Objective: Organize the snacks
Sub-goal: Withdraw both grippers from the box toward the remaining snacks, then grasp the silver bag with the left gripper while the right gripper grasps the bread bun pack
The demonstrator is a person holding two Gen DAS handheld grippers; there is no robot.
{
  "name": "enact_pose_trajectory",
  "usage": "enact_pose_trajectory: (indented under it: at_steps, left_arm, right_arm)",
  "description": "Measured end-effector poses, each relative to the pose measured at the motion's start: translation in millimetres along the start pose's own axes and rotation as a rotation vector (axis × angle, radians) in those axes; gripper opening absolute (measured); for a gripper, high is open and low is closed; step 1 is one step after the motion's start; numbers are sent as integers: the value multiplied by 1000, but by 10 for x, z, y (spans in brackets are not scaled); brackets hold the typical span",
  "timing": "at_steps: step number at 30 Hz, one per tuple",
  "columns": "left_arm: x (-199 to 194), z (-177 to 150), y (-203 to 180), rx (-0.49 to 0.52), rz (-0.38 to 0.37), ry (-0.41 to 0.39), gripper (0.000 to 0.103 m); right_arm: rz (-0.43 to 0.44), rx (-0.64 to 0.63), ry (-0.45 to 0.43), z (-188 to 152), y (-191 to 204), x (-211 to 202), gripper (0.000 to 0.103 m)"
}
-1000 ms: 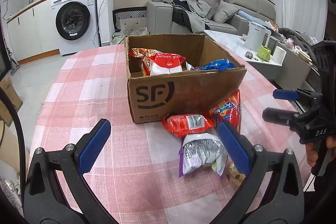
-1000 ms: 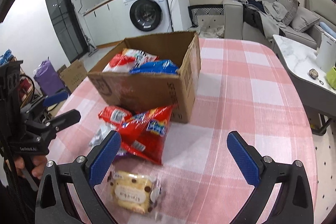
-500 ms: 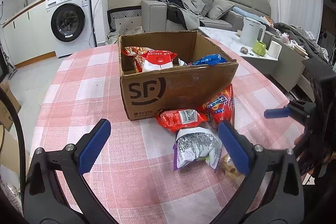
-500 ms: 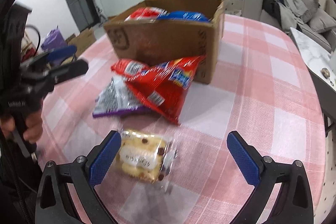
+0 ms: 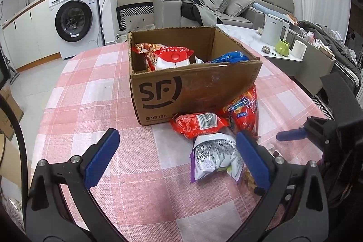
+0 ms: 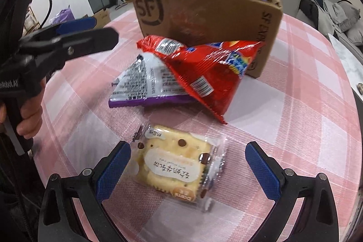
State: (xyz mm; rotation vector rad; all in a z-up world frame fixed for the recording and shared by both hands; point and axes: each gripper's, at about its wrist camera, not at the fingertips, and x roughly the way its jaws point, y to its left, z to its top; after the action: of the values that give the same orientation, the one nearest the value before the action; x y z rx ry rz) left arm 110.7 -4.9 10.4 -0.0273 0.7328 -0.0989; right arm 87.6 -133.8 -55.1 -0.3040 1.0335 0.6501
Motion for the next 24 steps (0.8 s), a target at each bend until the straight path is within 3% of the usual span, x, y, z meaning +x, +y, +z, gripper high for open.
enact_pose_trajectory:
  at_steps: [15,24]
  left_arm:
    - [159,-51,-49,19,-15,41,102]
    - [267,-113,-147,40,-54,75,102]
  right_arm:
    - [-5,53,16,-123,-416,-91,103]
    - [62,2,1,-168,-288,-163,102]
